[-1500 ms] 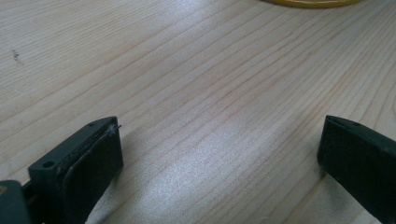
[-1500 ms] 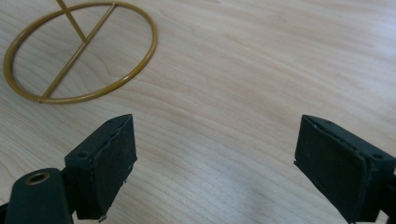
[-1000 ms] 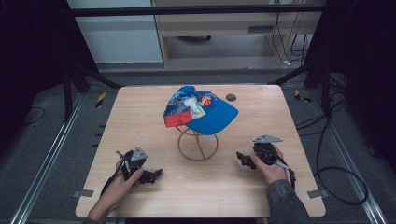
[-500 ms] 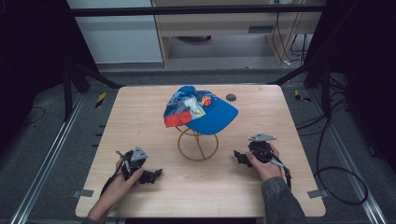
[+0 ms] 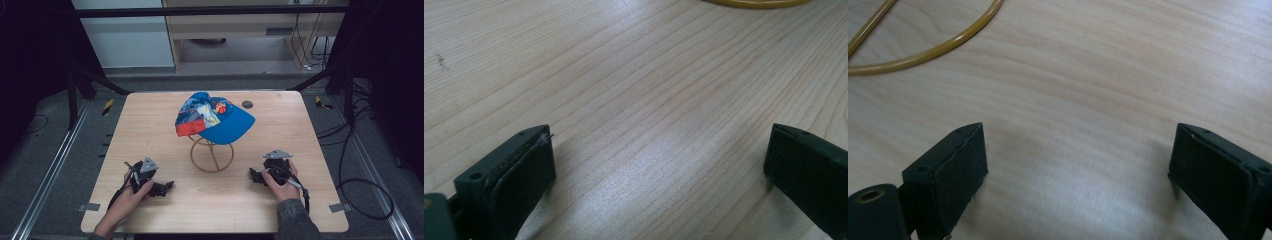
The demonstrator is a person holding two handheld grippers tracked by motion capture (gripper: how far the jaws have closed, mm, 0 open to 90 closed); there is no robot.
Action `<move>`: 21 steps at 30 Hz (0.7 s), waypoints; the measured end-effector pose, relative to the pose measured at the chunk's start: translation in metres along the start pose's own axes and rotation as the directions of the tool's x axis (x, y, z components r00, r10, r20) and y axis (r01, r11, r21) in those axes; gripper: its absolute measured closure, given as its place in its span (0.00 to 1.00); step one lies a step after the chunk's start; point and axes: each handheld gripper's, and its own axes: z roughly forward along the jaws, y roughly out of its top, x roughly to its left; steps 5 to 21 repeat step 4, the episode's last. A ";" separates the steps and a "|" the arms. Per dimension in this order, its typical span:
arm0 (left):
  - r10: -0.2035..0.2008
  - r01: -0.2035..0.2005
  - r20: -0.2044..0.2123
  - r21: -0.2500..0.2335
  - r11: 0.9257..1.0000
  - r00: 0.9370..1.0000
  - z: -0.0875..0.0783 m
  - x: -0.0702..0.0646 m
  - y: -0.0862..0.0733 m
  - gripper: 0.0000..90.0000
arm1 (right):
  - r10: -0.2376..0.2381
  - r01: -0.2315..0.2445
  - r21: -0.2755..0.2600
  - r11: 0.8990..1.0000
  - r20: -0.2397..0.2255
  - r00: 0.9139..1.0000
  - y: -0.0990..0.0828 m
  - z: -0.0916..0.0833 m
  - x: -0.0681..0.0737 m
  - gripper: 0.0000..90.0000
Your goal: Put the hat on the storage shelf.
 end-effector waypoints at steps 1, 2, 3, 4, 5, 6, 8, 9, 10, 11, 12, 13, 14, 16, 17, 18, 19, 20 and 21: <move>0.002 -0.002 0.000 0.002 1.000 1.000 0.000 0.000 0.000 0.00 | 0.011 -0.011 0.001 1.000 0.001 1.000 -0.001 -0.001 0.001 0.09; 0.003 -0.003 0.001 0.002 1.000 1.000 0.000 0.000 0.000 0.00 | 0.009 -0.009 0.000 1.000 0.002 1.000 -0.002 -0.002 0.002 0.09; 0.002 -0.002 0.001 0.002 1.000 1.000 0.000 0.000 0.000 0.00 | 0.006 -0.006 0.000 1.000 0.006 1.000 -0.002 -0.003 0.002 0.09; 0.002 -0.002 0.001 0.002 1.000 1.000 0.000 0.000 0.000 0.00 | 0.006 -0.006 0.000 1.000 0.006 1.000 -0.002 -0.003 0.002 0.09; 0.002 -0.002 0.001 0.002 1.000 1.000 0.000 0.000 0.000 0.00 | 0.006 -0.006 0.000 1.000 0.006 1.000 -0.002 -0.003 0.002 0.09; 0.002 -0.002 0.001 0.002 1.000 1.000 0.000 0.000 0.000 0.00 | 0.006 -0.006 0.000 1.000 0.006 1.000 -0.002 -0.003 0.002 0.09; 0.002 -0.002 0.001 0.002 1.000 1.000 0.000 0.000 0.000 0.00 | 0.006 -0.006 0.000 1.000 0.006 1.000 -0.002 -0.003 0.002 0.09; 0.002 -0.002 0.001 0.002 1.000 1.000 0.000 0.000 0.000 0.00 | 0.006 -0.006 0.000 1.000 0.006 1.000 -0.002 -0.003 0.002 0.09; 0.002 -0.002 0.001 0.002 1.000 1.000 0.000 0.000 0.000 0.00 | 0.006 -0.006 0.000 1.000 0.006 1.000 -0.002 -0.003 0.002 0.09; 0.002 -0.002 0.001 0.002 1.000 1.000 0.000 0.000 0.000 0.00 | 0.006 -0.006 0.000 1.000 0.006 1.000 -0.002 -0.003 0.002 0.09; 0.002 -0.002 0.001 0.002 1.000 1.000 0.000 0.000 0.000 0.00 | 0.006 -0.006 0.000 1.000 0.006 1.000 -0.002 -0.003 0.002 0.09; 0.002 -0.002 0.001 0.002 1.000 1.000 0.000 0.000 0.000 0.00 | 0.006 -0.006 0.000 1.000 0.006 1.000 -0.002 -0.003 0.002 0.09; 0.002 -0.002 0.001 0.002 1.000 1.000 0.000 0.000 0.000 0.00 | 0.006 -0.006 0.000 1.000 0.006 1.000 -0.002 -0.003 0.002 0.09; 0.002 -0.002 0.001 0.002 1.000 1.000 0.000 0.000 0.000 0.00 | 0.006 -0.006 0.000 1.000 0.006 1.000 -0.002 -0.003 0.002 0.09; 0.002 -0.002 0.001 0.002 1.000 1.000 0.000 0.000 0.000 0.00 | 0.006 -0.006 0.000 1.000 0.006 1.000 -0.002 -0.003 0.002 0.09; 0.002 -0.002 0.001 0.002 1.000 1.000 0.000 0.000 0.000 0.00 | 0.006 -0.006 0.000 1.000 0.006 1.000 -0.002 -0.003 0.002 0.09; 0.002 -0.002 0.001 0.002 1.000 1.000 0.000 0.000 0.000 0.00 | 0.006 -0.006 0.000 1.000 0.006 1.000 -0.002 -0.003 0.002 0.09; 0.002 -0.002 0.001 0.002 1.000 1.000 0.000 0.000 0.000 0.00 | 0.006 -0.006 0.000 1.000 0.006 1.000 -0.002 -0.003 0.002 0.09; 0.002 -0.002 0.001 0.002 1.000 1.000 0.000 0.000 0.000 0.00 | 0.006 -0.006 0.000 1.000 0.006 1.000 -0.002 -0.003 0.002 0.09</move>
